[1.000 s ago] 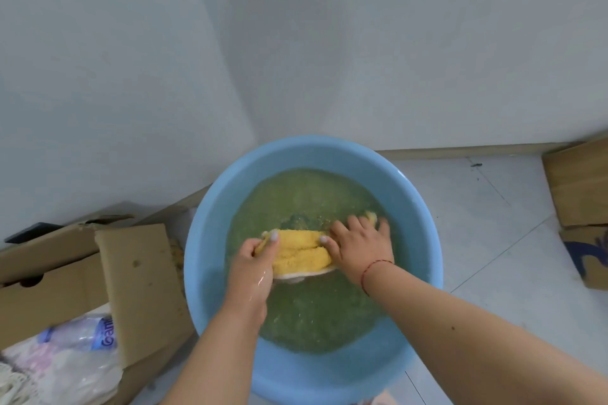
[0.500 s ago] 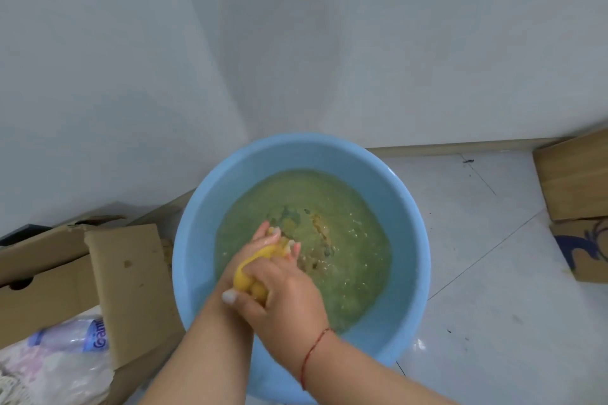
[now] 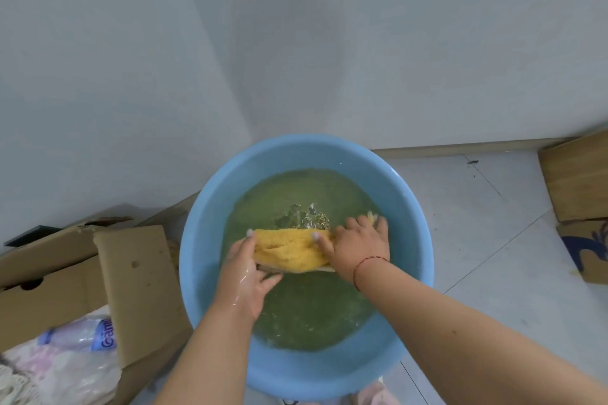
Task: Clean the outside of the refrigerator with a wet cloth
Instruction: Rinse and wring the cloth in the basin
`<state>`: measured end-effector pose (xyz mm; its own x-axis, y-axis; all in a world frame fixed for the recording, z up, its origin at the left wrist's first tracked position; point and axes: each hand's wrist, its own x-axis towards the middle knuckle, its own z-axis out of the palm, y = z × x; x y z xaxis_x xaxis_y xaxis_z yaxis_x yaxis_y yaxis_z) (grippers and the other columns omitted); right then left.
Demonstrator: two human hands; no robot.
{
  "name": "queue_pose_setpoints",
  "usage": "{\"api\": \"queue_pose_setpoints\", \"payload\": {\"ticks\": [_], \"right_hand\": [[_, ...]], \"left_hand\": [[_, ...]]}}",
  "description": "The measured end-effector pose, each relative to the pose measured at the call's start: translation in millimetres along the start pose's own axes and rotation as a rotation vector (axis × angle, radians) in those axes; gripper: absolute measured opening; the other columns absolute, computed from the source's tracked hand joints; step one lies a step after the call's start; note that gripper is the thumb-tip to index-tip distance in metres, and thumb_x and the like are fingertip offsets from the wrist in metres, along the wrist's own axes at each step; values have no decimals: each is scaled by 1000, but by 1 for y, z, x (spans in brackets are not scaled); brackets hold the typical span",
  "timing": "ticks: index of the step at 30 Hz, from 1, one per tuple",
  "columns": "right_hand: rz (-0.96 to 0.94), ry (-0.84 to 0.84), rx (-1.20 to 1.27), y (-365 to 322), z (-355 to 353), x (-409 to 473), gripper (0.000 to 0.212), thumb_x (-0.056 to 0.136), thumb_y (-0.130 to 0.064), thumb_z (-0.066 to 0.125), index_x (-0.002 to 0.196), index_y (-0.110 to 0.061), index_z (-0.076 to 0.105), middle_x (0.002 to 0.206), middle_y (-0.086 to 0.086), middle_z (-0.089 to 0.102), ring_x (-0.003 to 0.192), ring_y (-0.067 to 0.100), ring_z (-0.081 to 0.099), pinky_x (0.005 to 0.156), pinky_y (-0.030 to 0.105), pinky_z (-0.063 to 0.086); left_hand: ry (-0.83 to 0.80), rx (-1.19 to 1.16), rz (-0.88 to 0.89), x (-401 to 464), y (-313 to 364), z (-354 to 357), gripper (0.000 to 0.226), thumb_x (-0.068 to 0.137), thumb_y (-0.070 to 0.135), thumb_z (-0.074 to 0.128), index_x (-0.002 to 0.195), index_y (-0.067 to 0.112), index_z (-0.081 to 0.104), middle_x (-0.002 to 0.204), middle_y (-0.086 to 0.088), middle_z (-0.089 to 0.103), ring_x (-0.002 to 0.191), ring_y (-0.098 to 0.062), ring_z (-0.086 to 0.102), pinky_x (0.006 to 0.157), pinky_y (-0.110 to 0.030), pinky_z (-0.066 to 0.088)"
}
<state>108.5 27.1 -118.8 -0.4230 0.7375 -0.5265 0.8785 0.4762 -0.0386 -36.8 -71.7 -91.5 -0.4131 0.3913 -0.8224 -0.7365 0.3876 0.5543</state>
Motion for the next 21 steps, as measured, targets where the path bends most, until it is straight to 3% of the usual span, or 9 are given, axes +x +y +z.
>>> {"api": "queue_pose_setpoints", "payload": {"ticks": [2,3,5,8,11,14,16,19,21], "right_hand": [[-109,-58,-190,6,16,-3,88,81,-78,12,137,-18,45,129,4,51,134,27,32,112,57,-10],[-159,-112,-263,6,24,-6,81,83,-71,27,141,-15,39,129,5,51,132,28,35,112,57,-8],[-194,-263,-249,1,22,-11,57,87,-38,53,136,-13,41,113,4,59,113,27,52,111,49,24],[-297,-455,-56,-14,-16,-16,37,86,-16,56,123,-13,51,81,1,56,72,22,57,72,33,52],[-509,-250,91,-18,-67,-26,15,80,-19,59,91,-24,51,77,-2,56,73,22,57,67,31,51],[-563,-45,395,-4,-112,-28,18,68,-12,64,82,-22,59,81,-2,63,74,17,61,66,30,52],[-482,-19,785,11,-124,-19,33,62,-3,62,91,-18,66,86,0,65,69,8,62,62,22,52],[-237,-99,1522,25,-105,-2,37,52,3,56,85,-13,65,73,4,63,58,15,59,52,24,50],[-113,-202,1731,21,-78,0,33,53,2,56,82,-9,64,68,9,63,54,22,58,50,27,50]], "left_hand": [[98,545,69,6,-4,-20,50,95,34,55,142,34,36,113,-1,58,99,-31,63,90,-46,52],[151,918,151,3,-4,-24,60,92,33,55,146,38,30,124,-3,53,97,-30,61,86,-41,52],[143,1360,446,-4,-8,-20,64,88,21,57,147,28,31,137,-7,40,103,-27,56,87,-35,47],[-215,1488,615,-4,-5,-11,86,76,16,77,150,25,32,155,2,30,142,-23,29,117,-31,24],[-530,1281,525,0,1,-3,87,62,16,89,136,36,47,150,5,40,144,-13,26,113,-16,19],[-469,882,563,-9,10,8,47,64,12,88,100,26,63,101,3,66,92,1,59,83,-13,46],[-395,733,578,-18,21,18,35,64,16,83,91,16,61,76,9,59,68,-3,53,66,-20,46],[-391,384,481,-25,31,32,32,62,11,69,93,12,60,75,6,61,70,-11,57,64,-28,49],[-434,90,366,-32,36,43,32,61,4,62,93,7,57,74,-2,63,68,-13,61,63,-28,53]]}}
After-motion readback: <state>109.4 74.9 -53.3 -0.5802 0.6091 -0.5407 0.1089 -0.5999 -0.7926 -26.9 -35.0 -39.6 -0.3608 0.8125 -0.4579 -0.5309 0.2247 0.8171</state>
